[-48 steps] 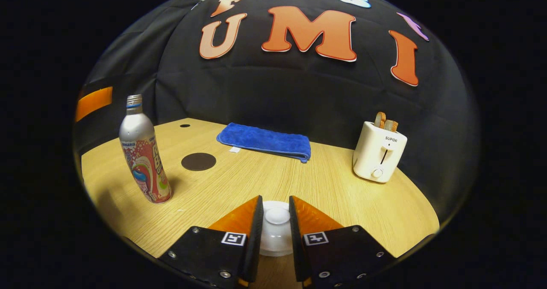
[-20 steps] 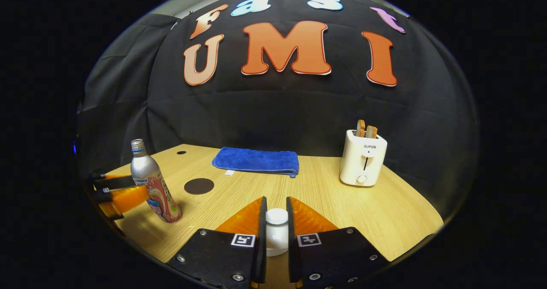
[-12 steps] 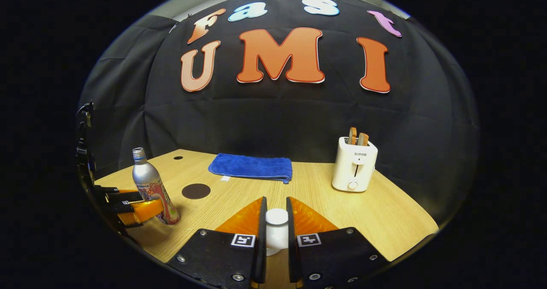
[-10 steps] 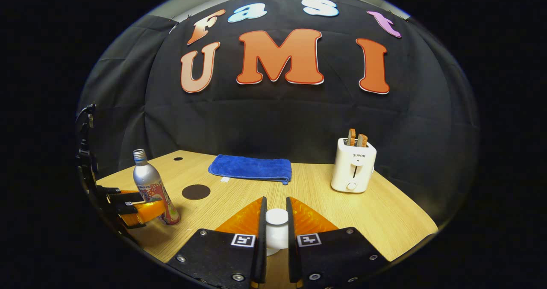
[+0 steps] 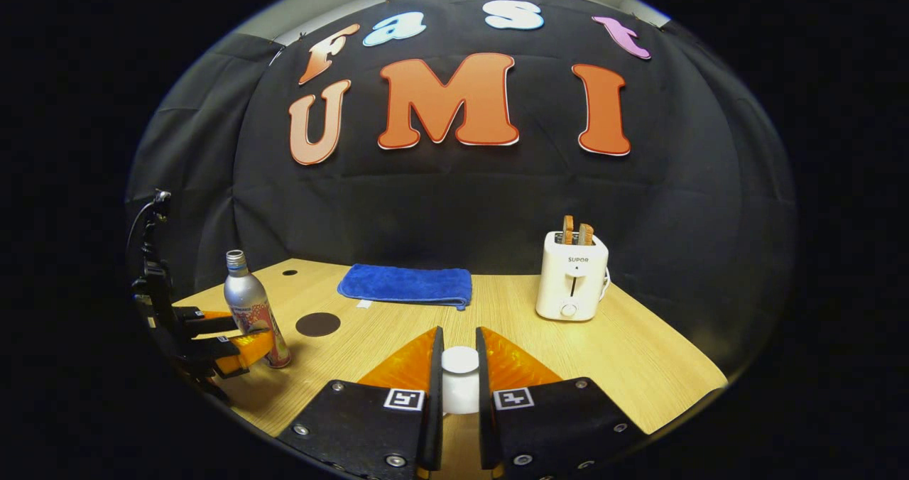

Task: Open the teacup lid with one hand, grasp the water bottle and pour water into the teacup with the other hand; after pouring, place the water bottle on the coaster and then close the teacup lid.

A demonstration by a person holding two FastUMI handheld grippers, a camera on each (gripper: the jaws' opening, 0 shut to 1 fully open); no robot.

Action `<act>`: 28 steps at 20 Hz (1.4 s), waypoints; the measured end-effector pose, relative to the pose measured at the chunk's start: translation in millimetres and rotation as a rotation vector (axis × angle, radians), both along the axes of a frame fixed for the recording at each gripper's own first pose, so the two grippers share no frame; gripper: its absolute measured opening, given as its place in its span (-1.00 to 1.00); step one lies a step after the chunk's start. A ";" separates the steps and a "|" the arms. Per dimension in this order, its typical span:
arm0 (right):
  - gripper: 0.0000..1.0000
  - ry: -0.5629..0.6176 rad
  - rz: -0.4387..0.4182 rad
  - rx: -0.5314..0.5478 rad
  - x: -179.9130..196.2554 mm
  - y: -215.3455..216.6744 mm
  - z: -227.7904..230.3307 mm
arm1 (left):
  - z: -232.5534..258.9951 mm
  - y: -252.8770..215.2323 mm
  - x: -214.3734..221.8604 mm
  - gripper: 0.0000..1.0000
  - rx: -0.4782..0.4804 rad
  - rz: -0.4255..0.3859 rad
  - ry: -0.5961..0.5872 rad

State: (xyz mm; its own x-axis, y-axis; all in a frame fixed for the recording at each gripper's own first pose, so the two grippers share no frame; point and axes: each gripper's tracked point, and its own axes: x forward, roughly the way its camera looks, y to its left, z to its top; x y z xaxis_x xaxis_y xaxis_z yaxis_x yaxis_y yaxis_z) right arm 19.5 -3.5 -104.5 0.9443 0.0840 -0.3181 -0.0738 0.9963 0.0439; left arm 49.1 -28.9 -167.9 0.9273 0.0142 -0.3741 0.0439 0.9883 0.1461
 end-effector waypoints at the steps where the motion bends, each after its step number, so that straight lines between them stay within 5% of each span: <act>1: -0.58 -0.003 -0.001 -0.001 -1.0 -1.7 1.2 | 2.2 -2.4 2.8 0.65 0.036 -0.007 -0.002; 10: -0.58 -0.030 -0.037 0.015 -6.5 -30.8 10.6 | -1.6 -41.8 9.6 0.66 0.381 -0.153 0.012; 28: -0.58 -0.023 -0.126 0.021 -32.7 -97.6 10.0 | -6.9 -65.9 19.3 0.67 0.854 -0.317 -0.011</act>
State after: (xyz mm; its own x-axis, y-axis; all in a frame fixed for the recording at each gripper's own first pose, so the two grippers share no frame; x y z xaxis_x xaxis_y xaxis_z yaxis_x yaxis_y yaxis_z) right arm -13.1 -101.1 -94.5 0.9547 -0.0296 -0.2961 0.0508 0.9966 0.0643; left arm 68.4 -94.8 -174.8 0.9383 0.0268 -0.3448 0.2893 0.4855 0.8250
